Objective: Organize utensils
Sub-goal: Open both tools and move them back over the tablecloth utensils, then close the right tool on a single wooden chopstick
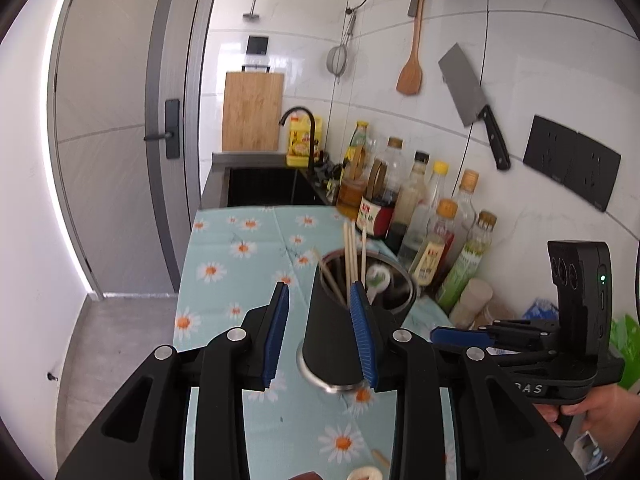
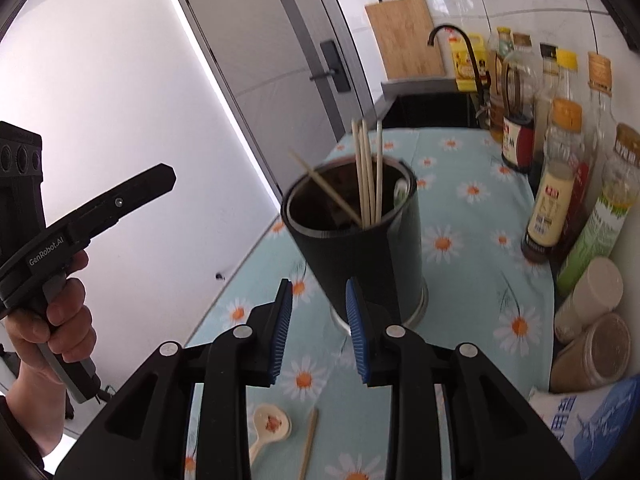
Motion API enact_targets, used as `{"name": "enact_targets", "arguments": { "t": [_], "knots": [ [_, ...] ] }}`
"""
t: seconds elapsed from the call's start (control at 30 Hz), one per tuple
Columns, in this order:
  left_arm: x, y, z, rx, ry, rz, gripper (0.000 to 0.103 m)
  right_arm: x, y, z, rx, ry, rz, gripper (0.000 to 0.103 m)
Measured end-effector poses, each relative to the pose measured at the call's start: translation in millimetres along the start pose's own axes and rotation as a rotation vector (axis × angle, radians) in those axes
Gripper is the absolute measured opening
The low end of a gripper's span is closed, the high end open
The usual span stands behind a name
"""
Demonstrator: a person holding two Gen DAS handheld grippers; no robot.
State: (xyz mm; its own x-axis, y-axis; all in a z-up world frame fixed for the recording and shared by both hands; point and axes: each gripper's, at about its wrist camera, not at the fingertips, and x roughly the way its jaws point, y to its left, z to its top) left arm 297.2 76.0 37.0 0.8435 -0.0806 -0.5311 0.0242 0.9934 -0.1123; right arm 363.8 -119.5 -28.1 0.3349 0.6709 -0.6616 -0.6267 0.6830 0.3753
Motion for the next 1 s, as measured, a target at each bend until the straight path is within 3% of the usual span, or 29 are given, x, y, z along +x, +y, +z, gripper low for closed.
{"name": "enact_targets", "arguments": {
  "t": [0.1,0.43,0.8,1.0],
  "knots": [
    [0.2,4.5,-14.9,-0.009,0.026,0.009,0.03,9.7,3.0,-16.2,0.015,0.091,0.031,0.034],
    [10.7,13.0,-78.3,-0.082,0.164,-0.015,0.03,46.8,17.2,-68.7,-0.001,0.409,-0.016,0.034],
    [15.7,5.9,-143.6,-0.132,0.285,-0.038,0.03,72.4,16.0,-91.7,0.093,0.653,-0.066,0.034],
    [13.8,4.2,-164.4,-0.157,0.316,-0.047,0.03,86.9,28.1,-96.8,0.053,0.731,-0.075,0.029]
  ]
}}
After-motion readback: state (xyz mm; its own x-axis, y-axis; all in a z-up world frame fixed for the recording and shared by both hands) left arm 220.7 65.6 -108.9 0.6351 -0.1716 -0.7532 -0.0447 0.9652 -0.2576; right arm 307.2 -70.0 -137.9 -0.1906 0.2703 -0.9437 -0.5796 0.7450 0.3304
